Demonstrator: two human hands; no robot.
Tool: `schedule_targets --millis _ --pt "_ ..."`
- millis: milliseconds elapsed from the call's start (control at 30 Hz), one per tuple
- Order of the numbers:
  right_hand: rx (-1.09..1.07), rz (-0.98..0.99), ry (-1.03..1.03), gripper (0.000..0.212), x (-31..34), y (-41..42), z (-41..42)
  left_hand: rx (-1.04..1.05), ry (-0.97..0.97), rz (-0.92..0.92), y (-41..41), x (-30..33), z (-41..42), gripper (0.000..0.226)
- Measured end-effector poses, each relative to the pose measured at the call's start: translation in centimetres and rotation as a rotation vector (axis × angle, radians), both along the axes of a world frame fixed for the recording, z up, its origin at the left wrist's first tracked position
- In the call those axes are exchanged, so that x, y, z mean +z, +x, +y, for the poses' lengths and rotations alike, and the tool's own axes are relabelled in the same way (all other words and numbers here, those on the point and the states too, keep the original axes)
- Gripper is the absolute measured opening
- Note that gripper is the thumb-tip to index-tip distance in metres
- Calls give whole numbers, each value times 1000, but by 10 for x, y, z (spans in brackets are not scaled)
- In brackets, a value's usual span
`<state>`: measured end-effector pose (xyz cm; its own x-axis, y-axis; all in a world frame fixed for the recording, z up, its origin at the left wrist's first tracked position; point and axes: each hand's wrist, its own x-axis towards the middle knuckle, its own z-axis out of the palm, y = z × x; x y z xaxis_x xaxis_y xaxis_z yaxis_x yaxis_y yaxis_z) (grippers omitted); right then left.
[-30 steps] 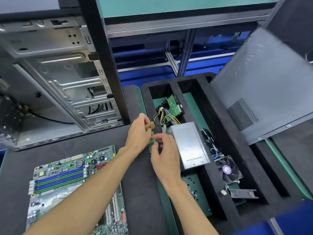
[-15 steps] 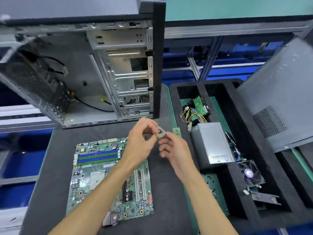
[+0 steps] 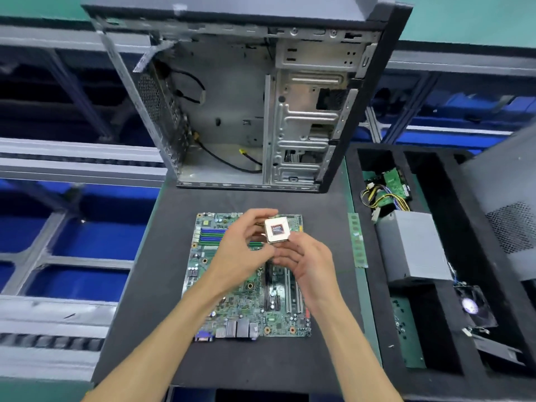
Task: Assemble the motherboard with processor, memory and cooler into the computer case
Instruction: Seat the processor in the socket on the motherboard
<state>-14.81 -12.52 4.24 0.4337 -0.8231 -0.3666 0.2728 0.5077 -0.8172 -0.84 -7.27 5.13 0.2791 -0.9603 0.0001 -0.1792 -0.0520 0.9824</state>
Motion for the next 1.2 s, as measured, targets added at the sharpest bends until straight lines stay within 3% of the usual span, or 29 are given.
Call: schedule_targets --millis 500,733,933,1033,1200 --pt "15 -97 46 19 6 8 37 0 -67 -43 14 11 42 52" --pt "41 -74 25 39 4 11 47 0 -84 -61 16 12 51 51" --pt "57 -73 -17 27 3 10 55 22 -89 4 15 13 57 57" --pt "46 -72 -41 18 3 11 57 77 -81 90 15 13 59 48" --pt "67 -29 -61 23 0 15 59 90 -56 101 21 16 62 26"
